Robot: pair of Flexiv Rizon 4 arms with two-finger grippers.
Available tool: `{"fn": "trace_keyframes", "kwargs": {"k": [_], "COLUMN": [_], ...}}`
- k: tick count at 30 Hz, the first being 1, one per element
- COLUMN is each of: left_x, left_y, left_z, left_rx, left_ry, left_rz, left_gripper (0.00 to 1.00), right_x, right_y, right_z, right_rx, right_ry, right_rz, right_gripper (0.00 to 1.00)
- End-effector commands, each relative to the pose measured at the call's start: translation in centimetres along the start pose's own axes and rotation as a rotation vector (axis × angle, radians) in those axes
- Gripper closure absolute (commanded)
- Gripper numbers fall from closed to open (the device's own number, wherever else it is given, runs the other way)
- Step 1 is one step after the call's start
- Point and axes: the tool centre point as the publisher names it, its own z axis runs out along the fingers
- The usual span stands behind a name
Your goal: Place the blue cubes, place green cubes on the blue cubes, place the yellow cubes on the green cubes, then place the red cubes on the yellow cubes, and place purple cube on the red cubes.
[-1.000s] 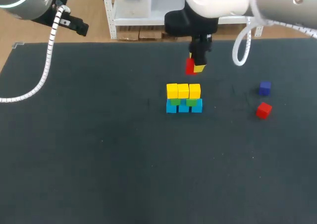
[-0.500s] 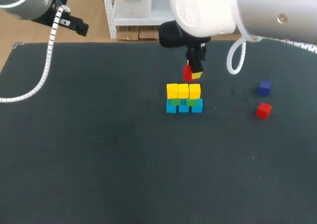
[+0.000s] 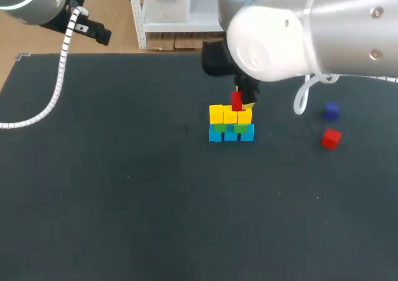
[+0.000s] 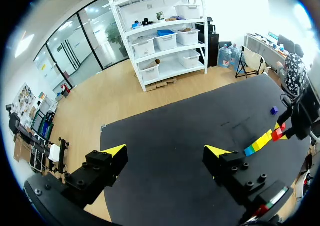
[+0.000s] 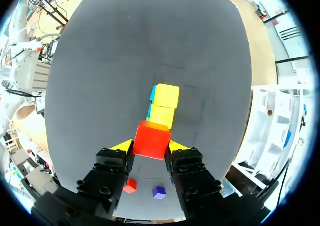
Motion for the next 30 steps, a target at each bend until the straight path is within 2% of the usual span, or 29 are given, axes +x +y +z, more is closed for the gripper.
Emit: {"fn": "trace_keyframes", "kwargs": {"k": [1,10,21,30], "left_x": [0.0,0.0,0.0,0.0], "left_y": [0.1,0.1,0.1,0.1], "left_z": [-0.1,-0.1,-0.1,-0.1], "left_rx": [0.002,0.002,0.002,0.002], "left_ry": [0.000,0.000,0.000,0.000], "left_rz": [0.002,0.002,0.002,0.002], "left_gripper": [0.00,0.00,0.00,0.00], "right_x": [0.6,0.4,0.5,0.0], "right_y": [0.1,-0.8,-2.2,-2.0], "right_z": [0.2,0.4,-0.2,0.6], "right_rx": [0.023,0.001,-0.022,-0.033], "right_ry": [-0.012,-0.072,-0.053,-0.063], "right_rz": [0.017,0.000,-0.058,-0.057], "right_gripper": [1.00,1.00,1.00,1.00]}}
